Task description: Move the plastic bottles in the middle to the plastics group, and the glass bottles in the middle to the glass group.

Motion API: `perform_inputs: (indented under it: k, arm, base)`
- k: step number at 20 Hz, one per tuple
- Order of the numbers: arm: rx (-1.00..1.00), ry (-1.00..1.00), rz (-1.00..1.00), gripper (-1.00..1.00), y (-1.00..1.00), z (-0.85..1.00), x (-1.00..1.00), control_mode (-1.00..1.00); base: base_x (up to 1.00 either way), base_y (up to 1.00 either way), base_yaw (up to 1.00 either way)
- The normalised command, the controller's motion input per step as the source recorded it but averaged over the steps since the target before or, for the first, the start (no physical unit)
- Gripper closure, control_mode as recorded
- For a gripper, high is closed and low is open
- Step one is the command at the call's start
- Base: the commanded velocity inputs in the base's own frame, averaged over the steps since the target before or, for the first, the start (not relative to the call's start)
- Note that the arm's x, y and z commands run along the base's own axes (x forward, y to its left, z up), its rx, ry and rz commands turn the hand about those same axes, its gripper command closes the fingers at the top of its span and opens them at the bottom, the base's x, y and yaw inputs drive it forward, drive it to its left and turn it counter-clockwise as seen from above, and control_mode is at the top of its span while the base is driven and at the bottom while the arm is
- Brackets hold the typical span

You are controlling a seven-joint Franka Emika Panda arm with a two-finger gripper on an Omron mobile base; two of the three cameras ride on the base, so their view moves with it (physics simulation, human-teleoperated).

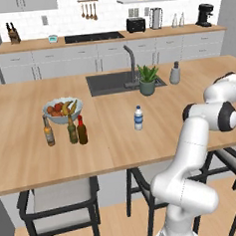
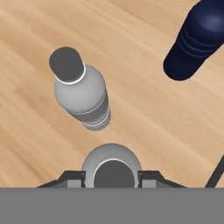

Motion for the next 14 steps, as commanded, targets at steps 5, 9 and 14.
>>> perform_inputs:
  k: [5, 9, 14]
  arm:
    - [-0.1, 0.0, -0.03, 1.0, 0.03, -0.09, 0.0, -1.0]
    - [-0.02, 0.0, -0.02, 1.0, 0.0, -0.21, 0.0, -1.0]
    - [0.0, 0.0, 0.0, 1.0, 0.0, -0.14, 0.0, -1.0]
  base:
    - [0.0, 0.0, 0.0]
    - [0.0, 0.0, 0.0]
    - [0.0, 0.0, 0.0]
